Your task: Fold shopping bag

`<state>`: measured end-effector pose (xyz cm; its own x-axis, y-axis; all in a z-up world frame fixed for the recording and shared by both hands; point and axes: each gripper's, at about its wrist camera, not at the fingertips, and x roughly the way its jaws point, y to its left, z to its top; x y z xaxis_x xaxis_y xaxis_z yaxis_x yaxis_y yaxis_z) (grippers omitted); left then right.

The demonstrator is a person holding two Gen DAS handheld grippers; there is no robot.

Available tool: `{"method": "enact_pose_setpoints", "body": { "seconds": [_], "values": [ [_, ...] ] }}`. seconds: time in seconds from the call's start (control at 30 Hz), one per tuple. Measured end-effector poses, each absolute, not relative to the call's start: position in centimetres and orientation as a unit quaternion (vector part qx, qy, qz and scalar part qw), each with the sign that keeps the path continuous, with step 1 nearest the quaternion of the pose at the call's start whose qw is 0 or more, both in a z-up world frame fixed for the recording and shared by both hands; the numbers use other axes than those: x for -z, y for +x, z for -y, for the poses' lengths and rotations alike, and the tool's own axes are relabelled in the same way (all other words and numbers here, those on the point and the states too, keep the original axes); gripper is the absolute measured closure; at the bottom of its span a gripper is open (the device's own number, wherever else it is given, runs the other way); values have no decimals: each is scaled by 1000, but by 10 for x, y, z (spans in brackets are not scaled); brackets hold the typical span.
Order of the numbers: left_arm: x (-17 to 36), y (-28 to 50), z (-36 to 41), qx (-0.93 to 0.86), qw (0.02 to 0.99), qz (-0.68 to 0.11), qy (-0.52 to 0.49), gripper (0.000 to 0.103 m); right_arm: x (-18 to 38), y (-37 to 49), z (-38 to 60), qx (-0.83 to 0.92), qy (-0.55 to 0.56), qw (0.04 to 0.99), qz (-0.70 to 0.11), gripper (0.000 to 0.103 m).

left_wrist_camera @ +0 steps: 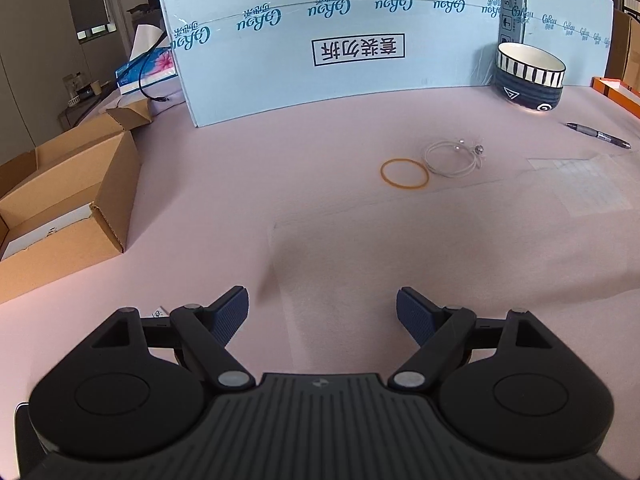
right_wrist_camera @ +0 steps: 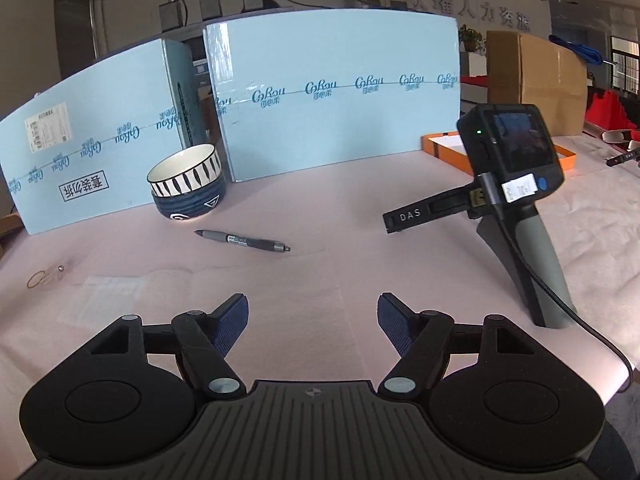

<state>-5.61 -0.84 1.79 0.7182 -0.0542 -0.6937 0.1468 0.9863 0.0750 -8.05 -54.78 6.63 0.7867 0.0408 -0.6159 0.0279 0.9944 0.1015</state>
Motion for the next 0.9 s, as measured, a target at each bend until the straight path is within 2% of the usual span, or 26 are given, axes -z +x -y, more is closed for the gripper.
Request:
{"method": "enact_pose_setpoints", "body": {
  "seconds": [0.33, 0.9],
  "values": [
    [-14, -36, 5, 65, 927, -367, 47, 23, -43, 9, 511, -39, -38, 926, -374, 34],
    [-7, -35, 1, 69, 934, -349, 34, 19, -19, 9, 513, -29, -25, 933, -357, 34]
  ]
}}
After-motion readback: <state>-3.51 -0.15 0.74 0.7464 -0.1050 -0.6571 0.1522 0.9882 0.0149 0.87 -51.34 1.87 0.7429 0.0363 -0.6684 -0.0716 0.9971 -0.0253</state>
